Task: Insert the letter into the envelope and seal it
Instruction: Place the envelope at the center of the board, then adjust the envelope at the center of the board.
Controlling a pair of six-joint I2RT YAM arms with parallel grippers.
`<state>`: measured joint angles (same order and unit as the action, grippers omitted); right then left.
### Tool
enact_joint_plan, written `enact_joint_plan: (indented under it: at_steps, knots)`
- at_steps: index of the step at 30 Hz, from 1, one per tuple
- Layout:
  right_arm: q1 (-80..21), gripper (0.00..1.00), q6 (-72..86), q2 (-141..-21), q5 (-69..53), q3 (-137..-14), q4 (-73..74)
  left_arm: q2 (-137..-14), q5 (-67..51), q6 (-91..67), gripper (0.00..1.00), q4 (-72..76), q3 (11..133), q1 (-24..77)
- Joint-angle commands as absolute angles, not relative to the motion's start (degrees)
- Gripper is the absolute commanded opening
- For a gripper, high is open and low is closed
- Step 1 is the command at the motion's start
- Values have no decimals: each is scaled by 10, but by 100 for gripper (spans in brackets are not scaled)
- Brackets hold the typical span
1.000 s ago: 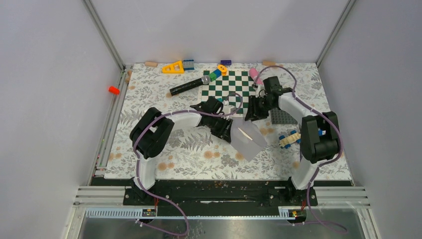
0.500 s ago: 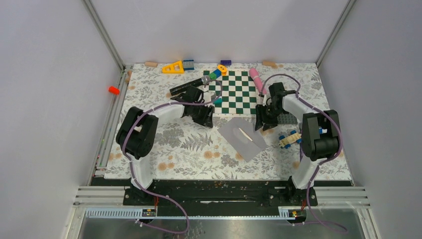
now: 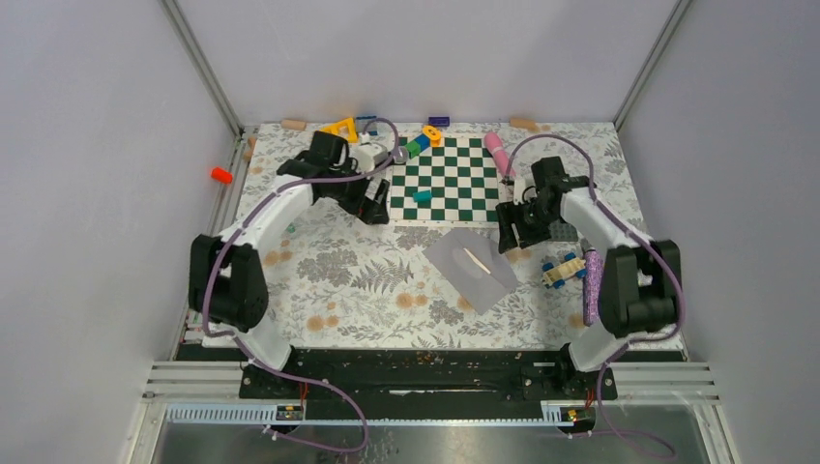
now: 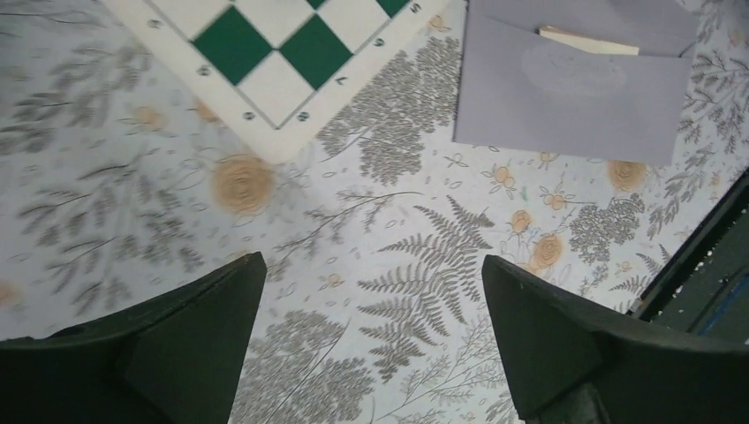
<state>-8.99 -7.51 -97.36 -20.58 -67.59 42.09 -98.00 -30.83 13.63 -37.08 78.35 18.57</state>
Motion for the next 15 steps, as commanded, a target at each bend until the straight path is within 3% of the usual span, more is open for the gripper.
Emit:
enact_joint_plan:
  at_steps: [1,2,3,11,15]
  knots:
    - [-95,77,-228,-850,-186,-636,387,-898,-289,151,99,-367,783,151]
    - [-96,92,-261,-827,-180,-619,372,-886,-289,148,99,-365,776,142]
    - [-96,98,-295,-803,-173,-599,354,-873,-291,146,99,-362,768,134]
    - [-96,100,-641,-522,-199,-356,176,-803,-223,118,99,-349,734,110]
    - [-96,100,-749,-432,-196,-225,52,-781,-250,100,99,-333,716,110]
